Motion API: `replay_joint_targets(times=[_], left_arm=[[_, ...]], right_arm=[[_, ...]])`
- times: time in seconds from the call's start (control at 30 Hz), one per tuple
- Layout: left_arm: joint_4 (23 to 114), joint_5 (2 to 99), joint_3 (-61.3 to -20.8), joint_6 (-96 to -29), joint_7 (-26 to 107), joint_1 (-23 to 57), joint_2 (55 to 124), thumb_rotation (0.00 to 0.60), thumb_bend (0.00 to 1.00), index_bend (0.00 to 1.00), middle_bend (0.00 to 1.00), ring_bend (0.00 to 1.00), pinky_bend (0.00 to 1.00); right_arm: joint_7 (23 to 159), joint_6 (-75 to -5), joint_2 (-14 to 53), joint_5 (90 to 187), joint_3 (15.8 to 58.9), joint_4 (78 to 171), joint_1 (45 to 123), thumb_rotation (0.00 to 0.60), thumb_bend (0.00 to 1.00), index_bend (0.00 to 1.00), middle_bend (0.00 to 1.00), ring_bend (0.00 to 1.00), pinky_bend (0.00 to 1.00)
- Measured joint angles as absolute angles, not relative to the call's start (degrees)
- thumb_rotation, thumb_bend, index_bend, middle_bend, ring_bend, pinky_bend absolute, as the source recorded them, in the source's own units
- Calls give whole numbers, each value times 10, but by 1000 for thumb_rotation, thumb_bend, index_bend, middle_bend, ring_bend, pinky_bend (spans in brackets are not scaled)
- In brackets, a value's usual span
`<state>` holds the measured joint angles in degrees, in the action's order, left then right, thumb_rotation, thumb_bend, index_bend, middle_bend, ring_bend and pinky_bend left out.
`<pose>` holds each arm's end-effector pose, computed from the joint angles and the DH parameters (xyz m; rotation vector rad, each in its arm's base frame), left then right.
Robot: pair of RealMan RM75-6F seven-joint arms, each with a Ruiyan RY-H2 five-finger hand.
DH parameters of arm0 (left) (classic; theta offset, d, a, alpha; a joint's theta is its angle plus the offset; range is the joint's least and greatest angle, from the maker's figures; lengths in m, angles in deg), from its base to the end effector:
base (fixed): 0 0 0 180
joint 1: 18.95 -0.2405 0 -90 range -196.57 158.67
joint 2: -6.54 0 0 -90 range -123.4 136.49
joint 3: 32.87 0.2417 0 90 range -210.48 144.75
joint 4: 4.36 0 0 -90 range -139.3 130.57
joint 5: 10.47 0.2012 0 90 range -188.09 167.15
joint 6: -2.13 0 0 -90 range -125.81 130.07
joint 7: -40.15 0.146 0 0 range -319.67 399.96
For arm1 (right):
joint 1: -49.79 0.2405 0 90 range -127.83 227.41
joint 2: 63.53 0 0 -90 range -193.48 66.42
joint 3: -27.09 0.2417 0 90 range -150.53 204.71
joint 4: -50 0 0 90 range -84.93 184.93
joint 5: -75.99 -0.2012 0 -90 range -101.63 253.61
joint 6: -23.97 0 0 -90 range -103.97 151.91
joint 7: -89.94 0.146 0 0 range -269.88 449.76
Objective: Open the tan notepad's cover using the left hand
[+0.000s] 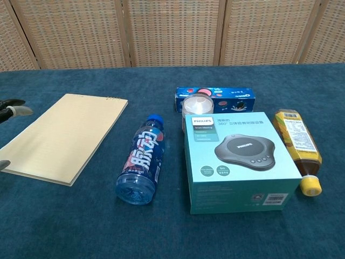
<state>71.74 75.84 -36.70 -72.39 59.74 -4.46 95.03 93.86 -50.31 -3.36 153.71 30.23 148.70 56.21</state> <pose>-0.2650 0.2291 0.0276 -1.6574 -0.7399 -0.7828 -0.3016 -0.1853 0.1538 1.3350 -1.1742 0.8321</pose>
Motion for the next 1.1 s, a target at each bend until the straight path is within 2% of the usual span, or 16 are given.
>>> replay_joint_targets(times=[0.6, 0.8, 1.1], left_arm=[[667, 741, -350, -697, 599, -28, 992, 600, 337, 0, 0, 0, 0], [662, 733, -353, -692, 599, -24, 997, 600, 337, 0, 0, 0, 0], [651, 722, -353, -685, 602, -19, 1007, 600, 340, 0, 0, 0, 0]], right_arm=[[939, -503, -34, 1537, 302, 1487, 562, 600, 53, 32, 0, 0, 0], [983, -502, -38, 1547, 287, 1440, 551, 600, 53, 32, 0, 0, 0], [990, -505, -33, 1562, 287, 1441, 550, 600, 53, 32, 0, 0, 0]])
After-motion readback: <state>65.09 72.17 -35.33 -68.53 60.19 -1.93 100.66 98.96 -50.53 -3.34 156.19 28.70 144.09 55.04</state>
